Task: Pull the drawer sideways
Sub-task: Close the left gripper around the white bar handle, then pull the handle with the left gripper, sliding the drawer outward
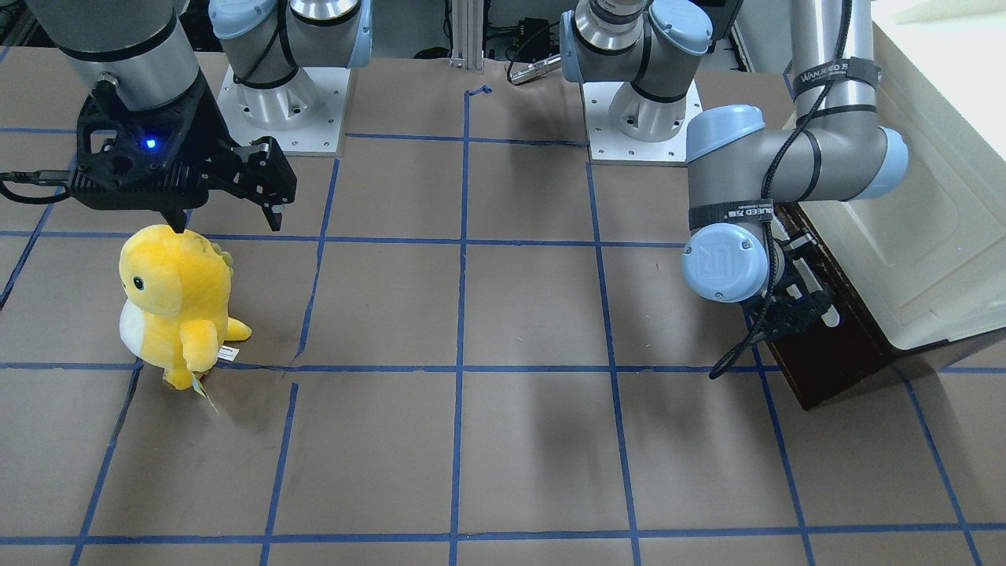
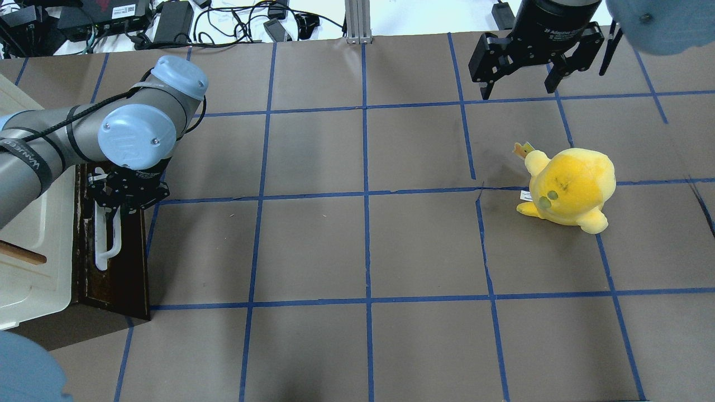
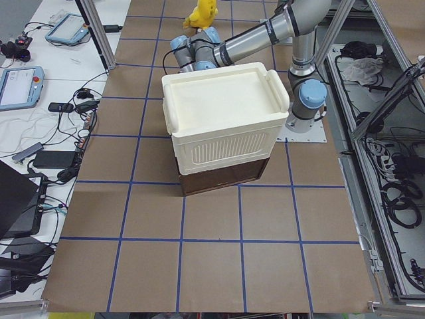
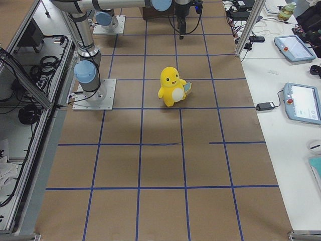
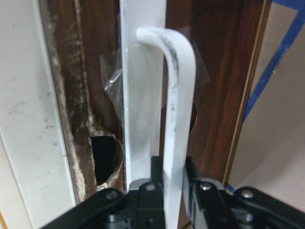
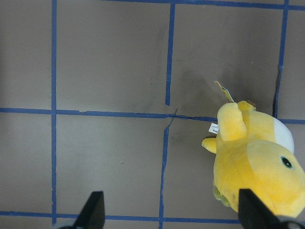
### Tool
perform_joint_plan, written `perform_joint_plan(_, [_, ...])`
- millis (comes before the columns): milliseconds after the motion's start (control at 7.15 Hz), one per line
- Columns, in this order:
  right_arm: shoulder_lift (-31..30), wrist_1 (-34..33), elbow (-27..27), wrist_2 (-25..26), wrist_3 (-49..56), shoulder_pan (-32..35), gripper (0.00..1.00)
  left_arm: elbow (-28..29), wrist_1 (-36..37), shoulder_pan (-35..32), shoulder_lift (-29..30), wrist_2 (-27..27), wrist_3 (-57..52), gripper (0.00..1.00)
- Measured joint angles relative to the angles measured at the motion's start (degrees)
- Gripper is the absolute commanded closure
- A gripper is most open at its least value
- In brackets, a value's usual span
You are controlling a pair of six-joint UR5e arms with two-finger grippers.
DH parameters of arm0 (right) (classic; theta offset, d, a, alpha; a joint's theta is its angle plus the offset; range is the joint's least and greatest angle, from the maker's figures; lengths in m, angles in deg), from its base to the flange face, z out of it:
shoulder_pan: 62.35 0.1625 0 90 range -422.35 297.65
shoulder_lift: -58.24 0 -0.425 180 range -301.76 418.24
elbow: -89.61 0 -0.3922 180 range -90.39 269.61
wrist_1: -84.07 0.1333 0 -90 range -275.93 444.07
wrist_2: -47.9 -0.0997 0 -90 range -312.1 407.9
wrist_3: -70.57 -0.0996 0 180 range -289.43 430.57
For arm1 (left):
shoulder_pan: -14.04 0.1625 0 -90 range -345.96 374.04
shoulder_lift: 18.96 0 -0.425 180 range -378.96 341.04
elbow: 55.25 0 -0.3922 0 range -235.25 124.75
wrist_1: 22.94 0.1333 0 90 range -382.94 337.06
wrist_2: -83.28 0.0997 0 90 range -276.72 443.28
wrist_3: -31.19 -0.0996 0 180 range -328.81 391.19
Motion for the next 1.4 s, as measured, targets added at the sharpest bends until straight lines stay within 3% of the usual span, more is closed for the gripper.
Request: perform_joint_plan(1398, [0.0,0.0,0.0,0.05,0.04,0.0,0.0,0.35,-0.33,-0.53,0.35,-0.03,0.11,0.99])
